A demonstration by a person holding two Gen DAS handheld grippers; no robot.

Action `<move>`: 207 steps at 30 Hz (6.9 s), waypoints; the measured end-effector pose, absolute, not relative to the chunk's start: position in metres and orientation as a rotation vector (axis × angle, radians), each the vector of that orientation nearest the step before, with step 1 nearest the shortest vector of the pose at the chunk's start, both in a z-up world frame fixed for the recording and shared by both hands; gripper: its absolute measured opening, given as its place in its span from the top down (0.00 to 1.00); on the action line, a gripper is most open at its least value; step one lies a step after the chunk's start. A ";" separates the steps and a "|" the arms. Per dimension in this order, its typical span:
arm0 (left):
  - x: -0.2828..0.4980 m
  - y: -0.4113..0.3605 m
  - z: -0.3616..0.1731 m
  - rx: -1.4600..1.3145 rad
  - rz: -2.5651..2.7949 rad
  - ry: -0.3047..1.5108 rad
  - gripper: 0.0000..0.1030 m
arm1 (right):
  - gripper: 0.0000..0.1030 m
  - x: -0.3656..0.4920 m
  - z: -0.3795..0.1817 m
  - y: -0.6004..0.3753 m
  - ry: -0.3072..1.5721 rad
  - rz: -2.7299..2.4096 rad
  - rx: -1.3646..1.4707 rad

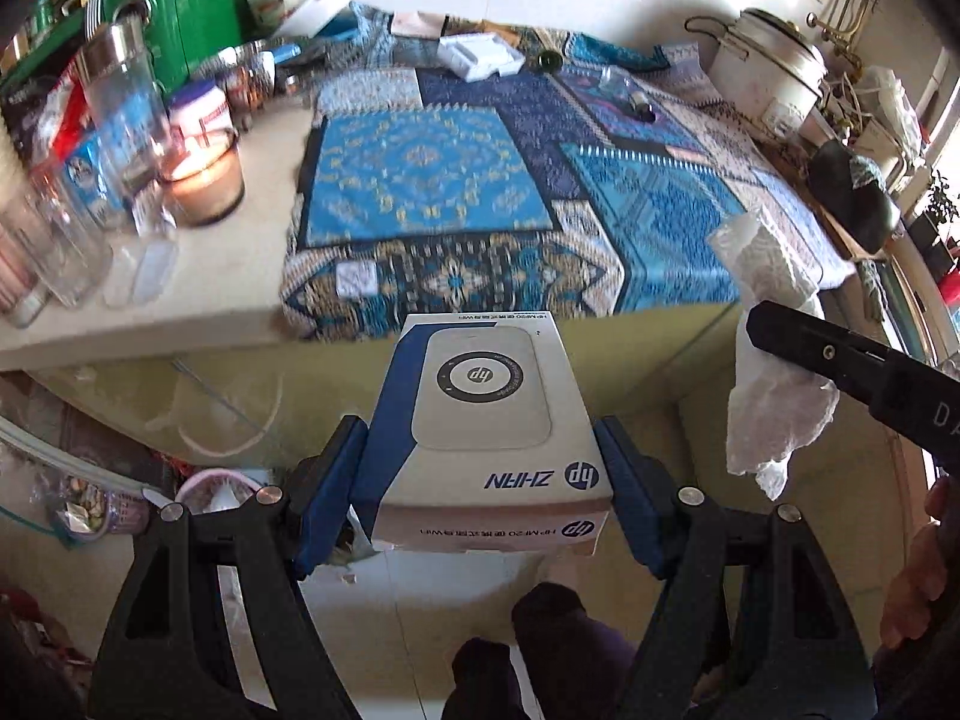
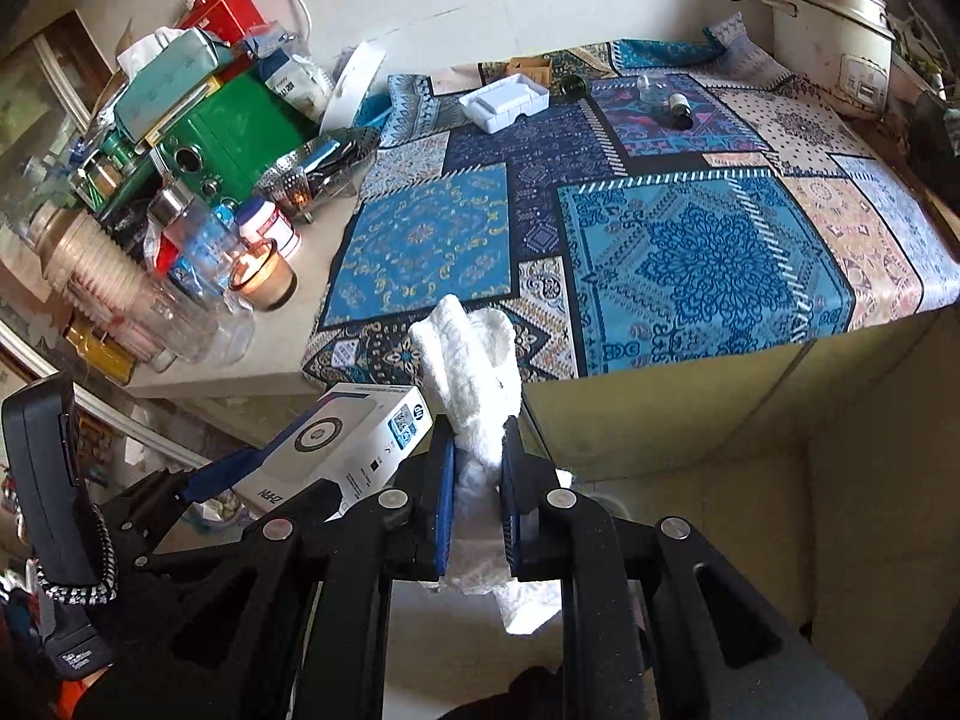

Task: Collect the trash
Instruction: 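Carry the tissue and HP ZHAN box down toward the white bin, then open the right gripper to drop the tissue while the left gripper drops the box into the bin, then raise both grippers back up to the items on the counter, then grasp the small white-labelled glass bottle with the right gripper, then close the left gripper around the clear glass jar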

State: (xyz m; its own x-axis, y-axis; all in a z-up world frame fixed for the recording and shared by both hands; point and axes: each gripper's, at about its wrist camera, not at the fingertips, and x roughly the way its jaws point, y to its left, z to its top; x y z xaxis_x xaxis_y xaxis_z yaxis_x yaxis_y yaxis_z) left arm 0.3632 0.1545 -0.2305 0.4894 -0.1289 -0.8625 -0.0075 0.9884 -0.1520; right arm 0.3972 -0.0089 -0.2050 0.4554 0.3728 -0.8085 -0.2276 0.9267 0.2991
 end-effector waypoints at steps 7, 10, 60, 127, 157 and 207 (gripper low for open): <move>0.366 0.133 -0.289 -0.159 -0.095 1.159 0.27 | 0.88 0.395 -0.262 -0.025 1.157 0.334 0.169; 0.370 0.125 -0.325 -0.204 -0.096 1.210 0.27 | 0.88 0.400 -0.296 -0.035 1.218 0.313 0.174; 0.405 0.095 -0.756 -0.252 0.062 1.457 0.27 | 0.48 0.445 -0.731 -0.058 1.467 0.298 0.061; 0.397 0.124 -0.151 -0.016 -0.062 0.821 0.15 | 0.44 0.395 -0.144 -0.077 0.869 0.156 0.087; 0.732 0.041 -0.160 -0.157 0.105 0.901 0.12 | 0.37 0.752 -0.212 -0.164 1.063 0.311 0.119; 0.919 -0.065 -0.276 -0.160 -0.103 1.112 0.47 | 0.74 0.792 -0.219 -0.248 1.038 0.210 0.215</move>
State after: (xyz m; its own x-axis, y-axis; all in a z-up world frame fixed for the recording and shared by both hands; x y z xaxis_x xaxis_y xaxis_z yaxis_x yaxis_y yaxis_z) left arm 0.9193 -0.0645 -0.2765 0.4395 -0.1628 -0.8834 0.0029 0.9837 -0.1799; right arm 0.7916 -0.2478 -0.2192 0.4920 0.2730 -0.8267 -0.0706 0.9590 0.2746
